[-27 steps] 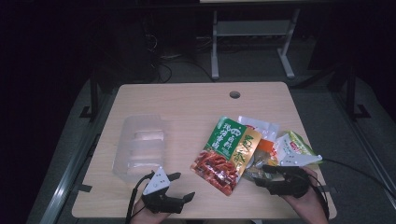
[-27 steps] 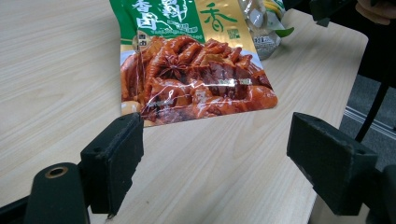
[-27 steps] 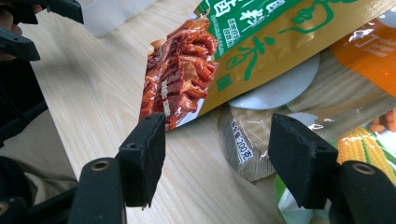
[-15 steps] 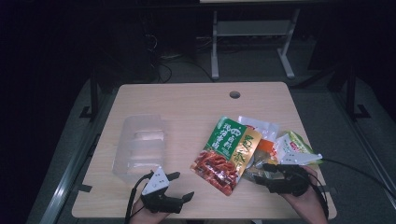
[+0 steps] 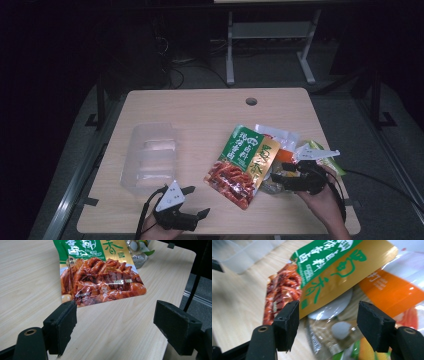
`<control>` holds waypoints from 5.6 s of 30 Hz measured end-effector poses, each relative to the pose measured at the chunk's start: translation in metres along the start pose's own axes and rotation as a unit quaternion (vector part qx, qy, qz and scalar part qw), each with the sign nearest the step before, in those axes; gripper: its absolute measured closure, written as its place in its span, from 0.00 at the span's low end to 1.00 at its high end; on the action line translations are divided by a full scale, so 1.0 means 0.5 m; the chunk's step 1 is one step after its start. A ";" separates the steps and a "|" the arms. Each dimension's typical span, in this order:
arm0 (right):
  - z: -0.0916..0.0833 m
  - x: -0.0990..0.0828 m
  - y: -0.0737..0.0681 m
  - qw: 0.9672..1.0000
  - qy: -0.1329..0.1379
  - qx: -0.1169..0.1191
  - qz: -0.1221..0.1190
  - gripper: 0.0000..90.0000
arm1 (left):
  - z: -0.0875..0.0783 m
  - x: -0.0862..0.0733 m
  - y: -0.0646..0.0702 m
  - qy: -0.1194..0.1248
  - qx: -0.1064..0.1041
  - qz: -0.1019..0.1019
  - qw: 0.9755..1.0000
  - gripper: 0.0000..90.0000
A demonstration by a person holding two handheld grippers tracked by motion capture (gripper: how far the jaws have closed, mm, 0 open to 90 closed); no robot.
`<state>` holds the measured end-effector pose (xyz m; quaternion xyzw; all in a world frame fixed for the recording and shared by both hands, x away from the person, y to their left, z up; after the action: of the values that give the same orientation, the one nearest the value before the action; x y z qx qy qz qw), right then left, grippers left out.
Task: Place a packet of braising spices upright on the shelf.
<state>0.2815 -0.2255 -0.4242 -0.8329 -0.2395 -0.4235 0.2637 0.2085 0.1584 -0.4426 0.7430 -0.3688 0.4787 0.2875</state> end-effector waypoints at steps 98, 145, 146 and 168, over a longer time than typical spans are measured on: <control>0.069 0.130 -0.034 0.995 0.017 0.092 -0.040 0.84 | 0.181 0.088 -0.109 -0.046 -0.029 -0.045 0.997 0.97; 0.063 0.183 -0.127 0.989 0.025 0.119 -0.082 1.00 | 0.049 0.054 -0.062 -0.018 -0.027 -0.033 0.999 0.44; 0.063 0.183 -0.127 0.989 0.025 0.119 -0.082 1.00 | 0.049 0.054 -0.062 -0.018 -0.027 -0.033 0.999 0.43; 0.088 0.263 -0.137 0.987 0.023 0.126 -0.094 1.00 | 0.034 0.059 -0.062 -0.014 -0.058 -0.008 0.998 0.27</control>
<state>0.3334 -0.1231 -0.3209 -0.7569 -0.3622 -0.4320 0.3306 0.2504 0.1541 -0.4239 0.7346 -0.3941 0.4440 0.3284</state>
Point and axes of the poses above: each handheld gripper's, and its own axes: z roughly forward along the jaws, x roughly out of its top, y roughly to its right, the point moved 1 cm from there along z, roughly forward along the jaws, and after that the axes turned 9 degrees about y, right-handed, at the moved point
